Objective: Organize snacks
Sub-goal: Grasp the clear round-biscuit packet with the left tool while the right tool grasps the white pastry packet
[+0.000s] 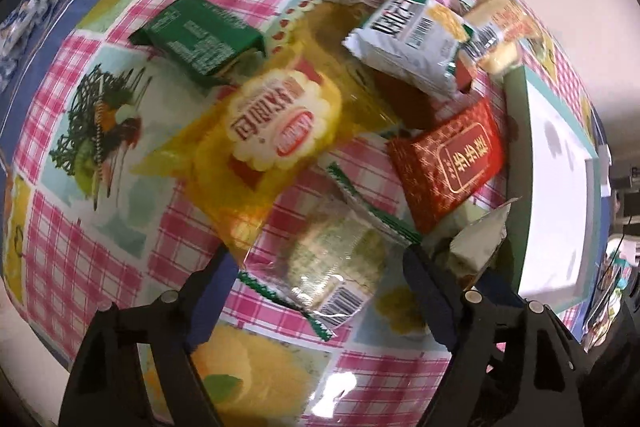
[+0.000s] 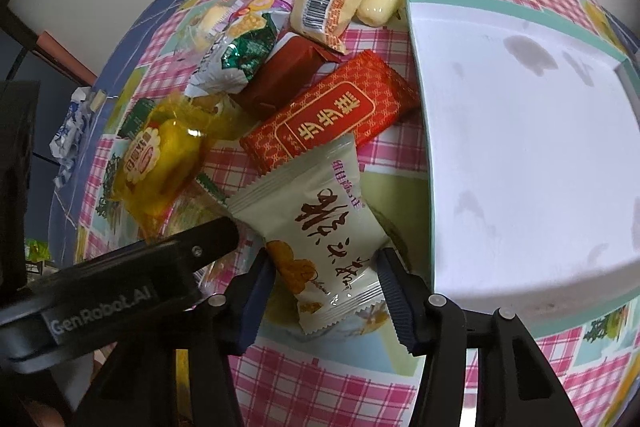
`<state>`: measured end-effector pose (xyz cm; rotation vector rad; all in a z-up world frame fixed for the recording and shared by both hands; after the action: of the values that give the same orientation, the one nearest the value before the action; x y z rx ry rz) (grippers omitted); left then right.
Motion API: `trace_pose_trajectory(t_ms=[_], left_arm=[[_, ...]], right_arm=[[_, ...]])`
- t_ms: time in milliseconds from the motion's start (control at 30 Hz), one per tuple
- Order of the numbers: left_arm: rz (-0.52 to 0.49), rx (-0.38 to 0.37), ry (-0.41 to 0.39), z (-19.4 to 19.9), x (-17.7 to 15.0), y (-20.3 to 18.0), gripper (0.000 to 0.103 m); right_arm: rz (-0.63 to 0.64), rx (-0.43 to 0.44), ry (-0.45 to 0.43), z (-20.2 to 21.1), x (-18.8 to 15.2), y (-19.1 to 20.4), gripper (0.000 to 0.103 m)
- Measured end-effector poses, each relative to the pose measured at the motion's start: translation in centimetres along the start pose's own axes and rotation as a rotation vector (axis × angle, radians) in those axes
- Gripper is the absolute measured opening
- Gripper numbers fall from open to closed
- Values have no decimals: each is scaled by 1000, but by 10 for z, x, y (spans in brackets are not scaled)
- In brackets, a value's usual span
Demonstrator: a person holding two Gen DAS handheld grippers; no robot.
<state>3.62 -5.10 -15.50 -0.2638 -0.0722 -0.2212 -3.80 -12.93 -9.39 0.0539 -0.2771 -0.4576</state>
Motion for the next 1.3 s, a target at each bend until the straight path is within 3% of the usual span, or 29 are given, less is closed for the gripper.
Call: trace_pose_trajectory(t_ms=[133, 233, 467, 667, 767, 867, 1300], left_arm=[[-33, 38, -1, -5, -1, -16, 78], [-40, 60, -11, -6, -2, -19, 69], [-14, 33, -22, -5, 7, -17, 62], [-6, 23, -27, 4, 9, -11, 59], [-4, 9, -35, 14, 10, -9, 52], [-6, 2, -44, 32, -1, 0, 52], [-20, -22, -129, 87, 7, -12, 51]], right_arm=[[4, -4, 6, 2, -3, -1, 56], [3, -3, 7, 1, -3, -2, 56], [19, -18, 3, -1, 0, -2, 56], [32, -30, 0, -2, 3, 3, 50], [26, -23, -7, 0, 5, 3, 49], [25, -20, -10, 0, 6, 4, 49], [33, 14, -50, 13, 12, 8, 42]])
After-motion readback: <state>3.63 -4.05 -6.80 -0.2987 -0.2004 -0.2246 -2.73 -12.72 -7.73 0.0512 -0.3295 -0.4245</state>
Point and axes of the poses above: each gripper's, at about its wrist camera, not at the fingertips, and z roughly against the way its jaws point, y to its left, x to its top, the point moved 7 cm from there along -z, roughly the way its jaws point, and after that the axes turned 4 degrees about -x, right-handed, at the moved point
